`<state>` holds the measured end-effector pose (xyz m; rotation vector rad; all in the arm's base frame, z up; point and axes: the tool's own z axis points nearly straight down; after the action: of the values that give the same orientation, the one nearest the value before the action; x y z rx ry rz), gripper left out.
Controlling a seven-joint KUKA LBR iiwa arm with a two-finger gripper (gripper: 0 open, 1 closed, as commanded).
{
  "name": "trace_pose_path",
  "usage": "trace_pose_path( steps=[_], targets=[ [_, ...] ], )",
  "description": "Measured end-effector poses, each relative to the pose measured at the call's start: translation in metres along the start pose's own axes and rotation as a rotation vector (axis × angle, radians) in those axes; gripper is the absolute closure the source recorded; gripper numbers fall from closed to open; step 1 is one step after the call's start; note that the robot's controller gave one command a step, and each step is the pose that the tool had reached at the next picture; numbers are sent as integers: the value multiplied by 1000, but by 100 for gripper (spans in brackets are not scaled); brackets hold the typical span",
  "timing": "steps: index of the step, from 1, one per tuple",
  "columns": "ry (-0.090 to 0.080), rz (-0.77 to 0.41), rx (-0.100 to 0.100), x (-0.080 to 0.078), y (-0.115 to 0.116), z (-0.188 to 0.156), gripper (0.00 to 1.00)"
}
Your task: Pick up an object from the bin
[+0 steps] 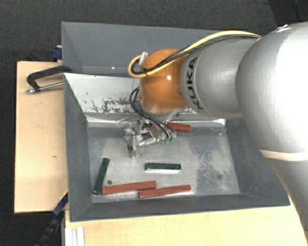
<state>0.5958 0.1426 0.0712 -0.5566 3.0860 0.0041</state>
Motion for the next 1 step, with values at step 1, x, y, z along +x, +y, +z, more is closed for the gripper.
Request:
trace_pose_path(
  steps=[1],
  targets=[
    [0, 0, 0, 0, 0, 0, 100]
  ],
)
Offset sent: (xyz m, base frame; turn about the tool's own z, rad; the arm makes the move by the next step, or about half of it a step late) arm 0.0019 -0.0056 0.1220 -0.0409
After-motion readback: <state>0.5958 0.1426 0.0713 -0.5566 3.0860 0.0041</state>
